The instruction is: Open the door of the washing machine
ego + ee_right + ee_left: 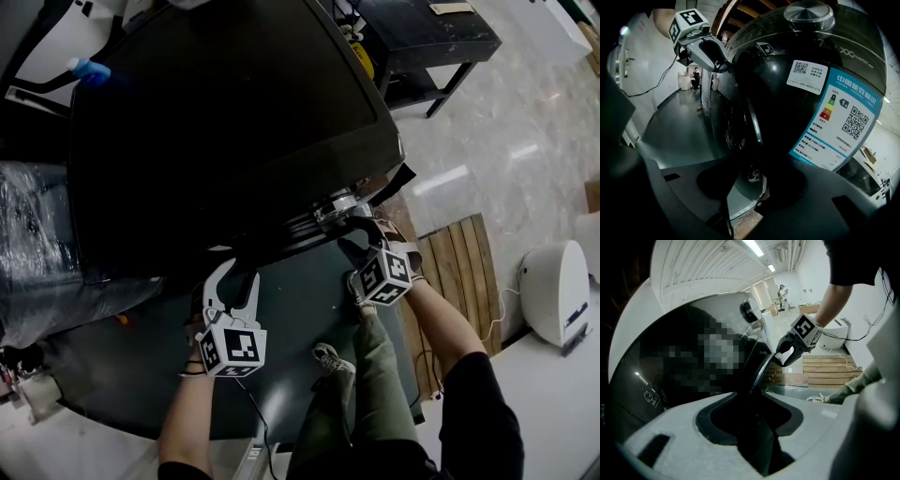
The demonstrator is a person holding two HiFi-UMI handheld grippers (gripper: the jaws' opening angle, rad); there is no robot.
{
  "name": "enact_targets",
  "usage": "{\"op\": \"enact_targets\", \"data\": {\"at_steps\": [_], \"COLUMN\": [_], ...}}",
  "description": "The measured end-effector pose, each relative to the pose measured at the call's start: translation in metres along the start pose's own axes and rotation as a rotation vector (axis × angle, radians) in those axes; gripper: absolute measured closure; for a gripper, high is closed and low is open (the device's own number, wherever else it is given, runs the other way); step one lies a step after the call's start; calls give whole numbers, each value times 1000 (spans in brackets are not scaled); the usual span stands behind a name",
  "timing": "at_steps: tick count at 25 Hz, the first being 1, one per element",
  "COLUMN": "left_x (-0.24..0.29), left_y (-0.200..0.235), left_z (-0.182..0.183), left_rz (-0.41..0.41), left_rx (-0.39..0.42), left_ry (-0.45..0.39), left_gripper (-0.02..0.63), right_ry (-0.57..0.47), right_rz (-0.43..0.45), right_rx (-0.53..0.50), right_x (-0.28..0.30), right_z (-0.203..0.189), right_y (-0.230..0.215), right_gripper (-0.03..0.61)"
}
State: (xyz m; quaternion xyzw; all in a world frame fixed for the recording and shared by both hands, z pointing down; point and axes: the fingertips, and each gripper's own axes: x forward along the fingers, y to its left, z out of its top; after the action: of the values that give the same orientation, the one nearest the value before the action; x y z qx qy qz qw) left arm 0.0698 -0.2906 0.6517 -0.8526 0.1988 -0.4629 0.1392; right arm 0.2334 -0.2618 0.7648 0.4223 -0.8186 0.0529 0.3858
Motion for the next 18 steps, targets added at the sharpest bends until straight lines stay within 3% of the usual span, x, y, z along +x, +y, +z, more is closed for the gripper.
{"op": "enact_targets", "data": {"at_steps": [3,5,9,14,18], "left_x": [-14,-29,-40,-52,-66], "left_y": [-21,-38,-54,-66,-75], "left_z": [-6,-14,-20,-32,-40], "left_rz": [-65,-80,-80,-118,-102], "left_rx": [44,84,116,126,123], "left_ry": [-3,-23,-42,-20,-29], "left_gripper": [449,433,417,413,408], "right_ry": [-22,-50,-61,-77,-139], "right_rz": [85,120,38,100,89], "right_rx": [-22,23,151,214,360], "right_x": [-19,-36,-54,-74,-111], "right_z": [-13,-21,-26,-24,-13], "right_y": [40,77,107,144,159], "right_gripper": [427,443,434,385,390]}}
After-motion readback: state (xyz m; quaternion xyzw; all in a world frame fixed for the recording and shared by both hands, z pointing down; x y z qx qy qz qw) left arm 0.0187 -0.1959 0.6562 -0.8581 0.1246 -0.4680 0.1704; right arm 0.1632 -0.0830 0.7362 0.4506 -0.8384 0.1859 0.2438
